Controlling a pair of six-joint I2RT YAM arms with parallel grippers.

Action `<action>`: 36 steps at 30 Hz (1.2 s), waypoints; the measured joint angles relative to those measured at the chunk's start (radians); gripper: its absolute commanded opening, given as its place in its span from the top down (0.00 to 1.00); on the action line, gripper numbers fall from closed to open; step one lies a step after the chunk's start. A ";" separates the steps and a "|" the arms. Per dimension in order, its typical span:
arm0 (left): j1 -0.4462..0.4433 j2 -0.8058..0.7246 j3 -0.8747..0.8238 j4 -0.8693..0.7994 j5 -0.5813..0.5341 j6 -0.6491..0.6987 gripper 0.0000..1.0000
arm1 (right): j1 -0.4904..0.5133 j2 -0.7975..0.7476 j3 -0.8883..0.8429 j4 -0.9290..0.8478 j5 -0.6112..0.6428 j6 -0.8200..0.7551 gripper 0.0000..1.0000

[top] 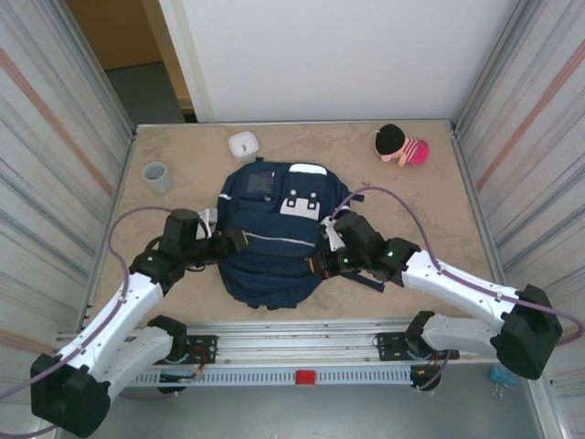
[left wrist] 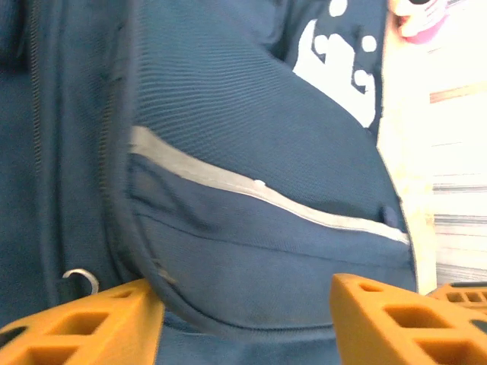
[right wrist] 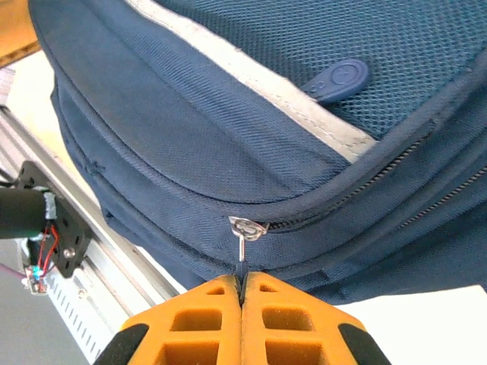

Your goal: Pack the student bag

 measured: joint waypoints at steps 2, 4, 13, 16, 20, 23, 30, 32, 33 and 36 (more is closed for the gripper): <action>-0.027 -0.023 0.023 -0.006 -0.011 0.094 0.34 | 0.000 0.000 0.000 0.009 -0.010 -0.002 1.00; -0.056 -0.039 0.047 -0.010 -0.014 0.204 0.34 | 0.000 0.001 0.000 0.012 -0.018 -0.002 1.00; -0.213 -0.004 0.112 0.009 0.172 0.871 0.36 | -0.005 0.002 0.000 0.027 -0.048 -0.005 1.00; -0.240 0.049 0.114 0.004 0.197 1.054 0.34 | -0.005 0.002 0.000 0.028 -0.048 -0.006 1.00; -0.255 0.141 0.152 -0.012 0.196 1.218 0.33 | -0.005 0.002 0.000 0.031 -0.048 -0.006 1.00; -0.267 0.192 0.188 -0.013 0.195 1.303 0.33 | -0.005 0.002 0.000 0.032 -0.048 -0.006 1.00; -0.304 0.290 0.201 0.021 0.168 1.400 0.35 | -0.005 0.002 0.000 0.034 -0.050 -0.006 1.00; -0.309 0.316 0.201 0.031 0.157 1.411 0.43 | -0.005 0.002 0.000 0.034 -0.050 -0.006 1.00; -0.312 0.328 0.201 0.033 0.148 1.417 0.49 | -0.005 0.002 0.000 0.034 -0.050 -0.006 1.00; -0.320 0.352 0.201 0.042 0.122 1.436 0.78 | -0.005 0.002 0.000 0.035 -0.050 -0.006 1.00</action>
